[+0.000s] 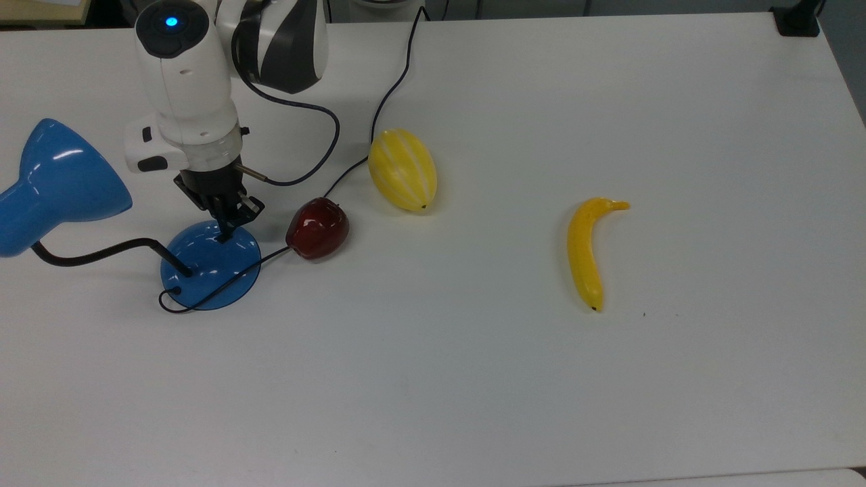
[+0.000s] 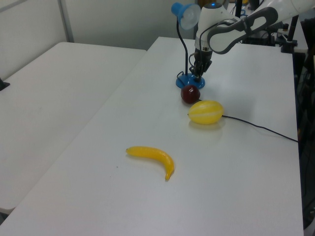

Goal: Turn off lamp

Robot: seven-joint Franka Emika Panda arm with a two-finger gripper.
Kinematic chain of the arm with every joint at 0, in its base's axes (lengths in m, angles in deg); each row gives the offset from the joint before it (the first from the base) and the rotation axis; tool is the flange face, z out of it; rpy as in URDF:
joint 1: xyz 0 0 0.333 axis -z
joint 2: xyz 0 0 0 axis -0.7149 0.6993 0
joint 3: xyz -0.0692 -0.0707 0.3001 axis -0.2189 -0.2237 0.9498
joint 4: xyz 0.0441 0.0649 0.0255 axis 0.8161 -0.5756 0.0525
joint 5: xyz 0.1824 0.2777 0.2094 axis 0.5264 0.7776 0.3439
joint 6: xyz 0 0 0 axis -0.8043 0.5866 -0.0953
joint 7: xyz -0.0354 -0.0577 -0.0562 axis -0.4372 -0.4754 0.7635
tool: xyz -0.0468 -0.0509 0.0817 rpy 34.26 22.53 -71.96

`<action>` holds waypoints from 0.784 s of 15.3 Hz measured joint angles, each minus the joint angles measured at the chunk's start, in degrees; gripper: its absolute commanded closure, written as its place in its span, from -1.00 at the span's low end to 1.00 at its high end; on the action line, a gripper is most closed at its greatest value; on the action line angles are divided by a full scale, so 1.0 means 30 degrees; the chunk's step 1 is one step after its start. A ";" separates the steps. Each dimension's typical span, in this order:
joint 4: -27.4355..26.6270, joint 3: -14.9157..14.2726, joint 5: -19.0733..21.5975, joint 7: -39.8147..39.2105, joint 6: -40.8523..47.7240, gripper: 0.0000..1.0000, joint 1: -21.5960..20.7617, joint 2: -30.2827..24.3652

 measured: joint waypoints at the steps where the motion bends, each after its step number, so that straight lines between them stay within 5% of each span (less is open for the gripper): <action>1: 0.0047 -0.0004 -0.0007 0.0000 0.0000 1.00 0.0001 -0.0056; 9: 0.0212 0.0247 0.0033 -0.0283 0.4166 1.00 -0.0086 -0.2571; 12: 0.0225 0.0654 0.1040 -0.1370 0.6746 1.00 -0.0276 -0.3877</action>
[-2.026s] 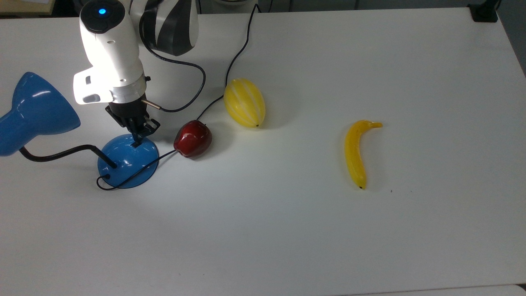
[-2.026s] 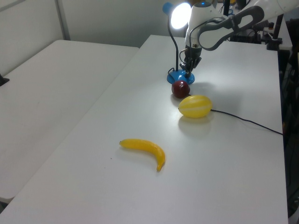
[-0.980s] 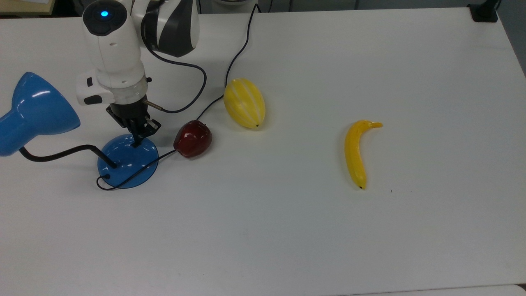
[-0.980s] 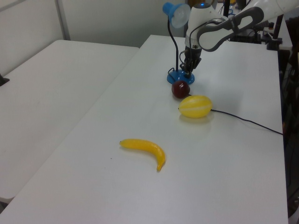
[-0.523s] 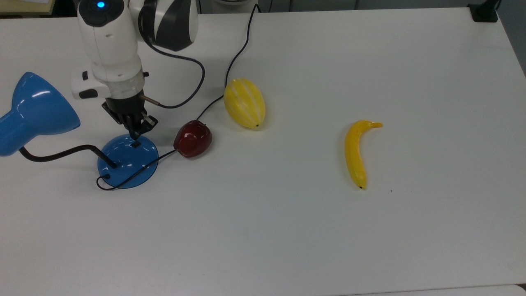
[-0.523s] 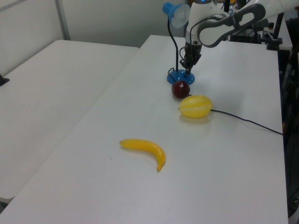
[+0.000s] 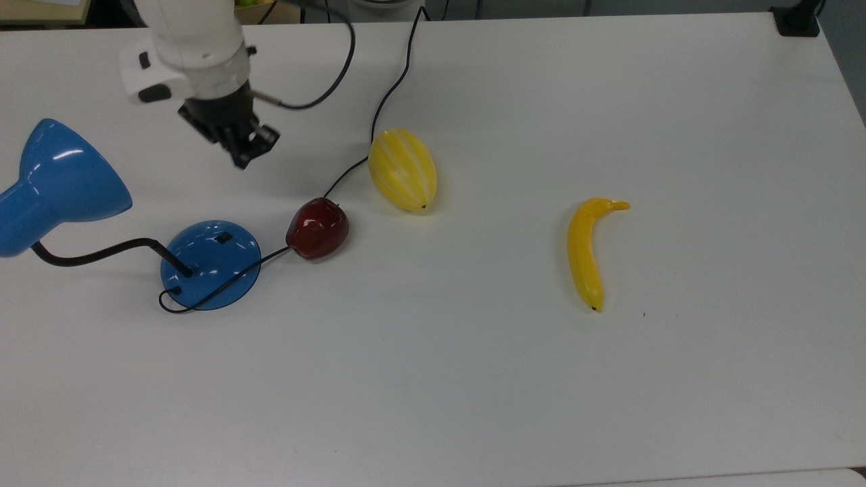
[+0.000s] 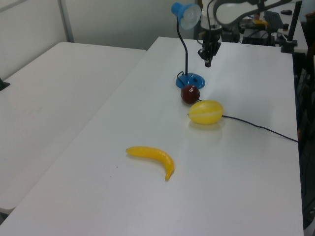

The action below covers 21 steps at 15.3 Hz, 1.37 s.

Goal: Turn off lamp

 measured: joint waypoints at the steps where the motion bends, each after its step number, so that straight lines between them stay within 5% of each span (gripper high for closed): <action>1: 0.0011 0.0034 0.0566 -0.0707 0.1078 1.00 -0.0138 -0.0534; 6: -0.0182 0.0084 0.1895 -0.3007 0.6421 1.00 -0.1406 -0.3707; 12: -0.1290 0.0096 0.1897 -0.3823 0.6728 0.88 -0.2306 -0.5096; 14: -0.1756 0.0097 0.1897 -0.4242 0.6728 -0.28 -0.2325 -0.5683; 16: -0.2046 0.0087 0.1896 -0.4277 0.6728 -0.81 -0.2323 -0.6194; 17: -0.2153 0.0059 0.1895 -0.4289 0.6740 -1.00 -0.2315 -0.6444; 21: -0.2248 -0.0112 0.1890 -0.4347 0.6769 -1.00 -0.2213 -0.6858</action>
